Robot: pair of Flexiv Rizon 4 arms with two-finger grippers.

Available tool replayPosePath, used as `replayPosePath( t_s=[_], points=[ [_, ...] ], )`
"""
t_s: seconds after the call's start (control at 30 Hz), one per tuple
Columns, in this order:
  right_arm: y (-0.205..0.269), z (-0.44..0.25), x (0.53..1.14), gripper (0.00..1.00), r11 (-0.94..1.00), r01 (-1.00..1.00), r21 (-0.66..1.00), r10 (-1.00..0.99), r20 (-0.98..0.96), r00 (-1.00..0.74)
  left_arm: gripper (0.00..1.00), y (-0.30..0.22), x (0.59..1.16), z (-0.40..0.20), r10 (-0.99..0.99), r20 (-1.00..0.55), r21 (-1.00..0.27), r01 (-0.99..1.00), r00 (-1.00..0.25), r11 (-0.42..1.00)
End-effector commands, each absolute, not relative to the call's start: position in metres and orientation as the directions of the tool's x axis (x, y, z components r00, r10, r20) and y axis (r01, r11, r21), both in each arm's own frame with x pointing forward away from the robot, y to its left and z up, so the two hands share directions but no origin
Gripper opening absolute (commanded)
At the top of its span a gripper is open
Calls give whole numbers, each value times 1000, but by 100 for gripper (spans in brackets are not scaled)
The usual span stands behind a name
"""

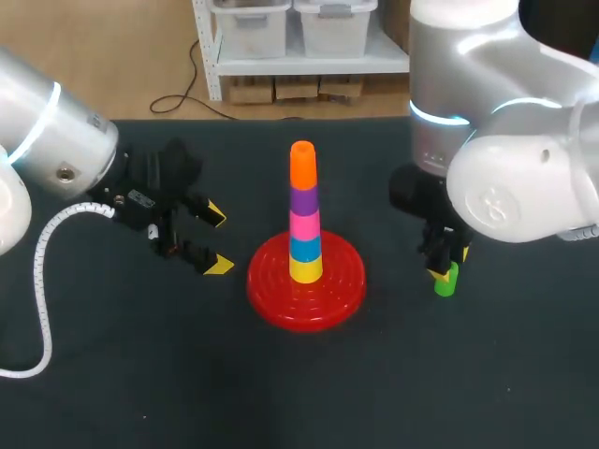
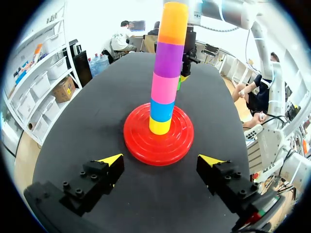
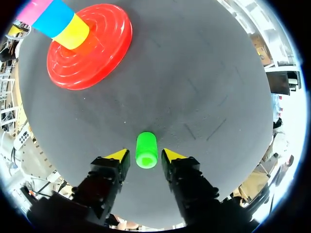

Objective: Pick up and stack the cylinders on the red base in this order: pink,purple,orange,green

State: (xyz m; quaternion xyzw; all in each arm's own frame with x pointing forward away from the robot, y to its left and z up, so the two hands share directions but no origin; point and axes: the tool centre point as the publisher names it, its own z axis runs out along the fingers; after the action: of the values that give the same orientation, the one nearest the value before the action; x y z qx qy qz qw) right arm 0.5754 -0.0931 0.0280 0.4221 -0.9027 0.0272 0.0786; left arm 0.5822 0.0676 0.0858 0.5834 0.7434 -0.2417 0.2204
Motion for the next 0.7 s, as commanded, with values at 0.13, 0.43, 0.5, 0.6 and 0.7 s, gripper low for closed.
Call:
replayPosePath(
  t_s=[0.13,0.43,0.5,0.6,0.7],
  points=[
    [-94,28,576,6,648,-762,17,-753,165,-637,100,67,583,86,763,-607,-104,974,-223,202],
    [-97,45,578,0,653,-757,-16,-745,170,-645,100,67,583,86,763,-607,-104,974,-223,202],
    [-97,58,580,0,650,-759,-45,-743,177,-646,100,67,583,86,763,-607,-104,974,-223,202],
    [-97,84,589,0,652,-756,-55,-741,163,-651,100,67,583,86,763,-607,-104,974,-223,202],
    [-97,114,600,0,660,-750,-55,-738,140,-660,100,67,583,86,763,-607,-104,974,-223,202]
  ],
)
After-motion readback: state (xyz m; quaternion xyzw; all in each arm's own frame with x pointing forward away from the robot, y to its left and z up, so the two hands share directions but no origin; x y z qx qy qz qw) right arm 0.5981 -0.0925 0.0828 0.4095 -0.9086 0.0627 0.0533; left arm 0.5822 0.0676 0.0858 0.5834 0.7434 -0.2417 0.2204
